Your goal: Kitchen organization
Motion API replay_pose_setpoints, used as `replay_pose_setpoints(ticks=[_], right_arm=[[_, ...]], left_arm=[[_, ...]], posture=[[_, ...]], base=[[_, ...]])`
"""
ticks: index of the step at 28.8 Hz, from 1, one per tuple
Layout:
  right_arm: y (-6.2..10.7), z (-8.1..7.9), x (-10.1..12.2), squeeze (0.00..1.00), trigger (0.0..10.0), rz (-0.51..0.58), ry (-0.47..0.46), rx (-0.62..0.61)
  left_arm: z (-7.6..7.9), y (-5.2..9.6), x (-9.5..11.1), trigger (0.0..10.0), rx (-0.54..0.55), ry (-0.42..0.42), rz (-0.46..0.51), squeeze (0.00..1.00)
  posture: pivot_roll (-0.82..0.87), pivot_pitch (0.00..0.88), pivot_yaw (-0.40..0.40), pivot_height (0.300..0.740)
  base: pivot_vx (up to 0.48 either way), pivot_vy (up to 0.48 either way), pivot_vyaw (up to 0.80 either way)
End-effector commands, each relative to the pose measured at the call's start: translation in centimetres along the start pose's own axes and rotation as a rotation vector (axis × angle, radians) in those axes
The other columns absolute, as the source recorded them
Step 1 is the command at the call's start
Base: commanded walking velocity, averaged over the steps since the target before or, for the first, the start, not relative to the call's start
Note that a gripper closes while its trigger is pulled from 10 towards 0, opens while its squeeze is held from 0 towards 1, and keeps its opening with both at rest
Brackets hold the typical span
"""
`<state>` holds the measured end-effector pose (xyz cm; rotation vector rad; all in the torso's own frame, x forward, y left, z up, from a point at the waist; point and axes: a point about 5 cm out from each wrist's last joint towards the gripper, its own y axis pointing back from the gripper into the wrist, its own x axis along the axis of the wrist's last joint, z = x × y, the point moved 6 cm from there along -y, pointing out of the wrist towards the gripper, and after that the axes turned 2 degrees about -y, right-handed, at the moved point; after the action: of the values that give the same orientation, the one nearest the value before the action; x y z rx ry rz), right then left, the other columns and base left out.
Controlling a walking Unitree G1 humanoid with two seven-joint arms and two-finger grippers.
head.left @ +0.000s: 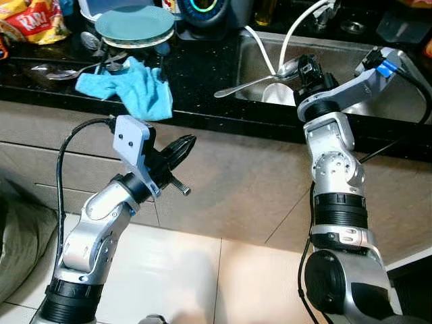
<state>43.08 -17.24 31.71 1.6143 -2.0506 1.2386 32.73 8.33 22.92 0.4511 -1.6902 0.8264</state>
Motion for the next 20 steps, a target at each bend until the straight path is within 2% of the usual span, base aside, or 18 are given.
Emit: replay_pose_setpoints(ticks=[1, 20], right_arm=[[0.12, 0.5, -0.04, 0.0, 10.0, 0.006, -0.012, -0.012], [0.21, 0.52, 0.11, 0.0, 10.0, 0.018, -0.019, -0.016]], left_arm=[[0.44, -0.08, -0.37, 10.0, -0.022, -0.009, -0.012, 0.0], [0.81, -0.35, -0.4, 10.0, -0.047, -0.011, -0.01, 0.0]], posture=[[0.13, 0.088, -0.043, 0.74], [0.12, 0.084, -0.035, 0.74]], base=[[0.349, 0.0, 0.0], [0.388, 0.0, 0.0]])
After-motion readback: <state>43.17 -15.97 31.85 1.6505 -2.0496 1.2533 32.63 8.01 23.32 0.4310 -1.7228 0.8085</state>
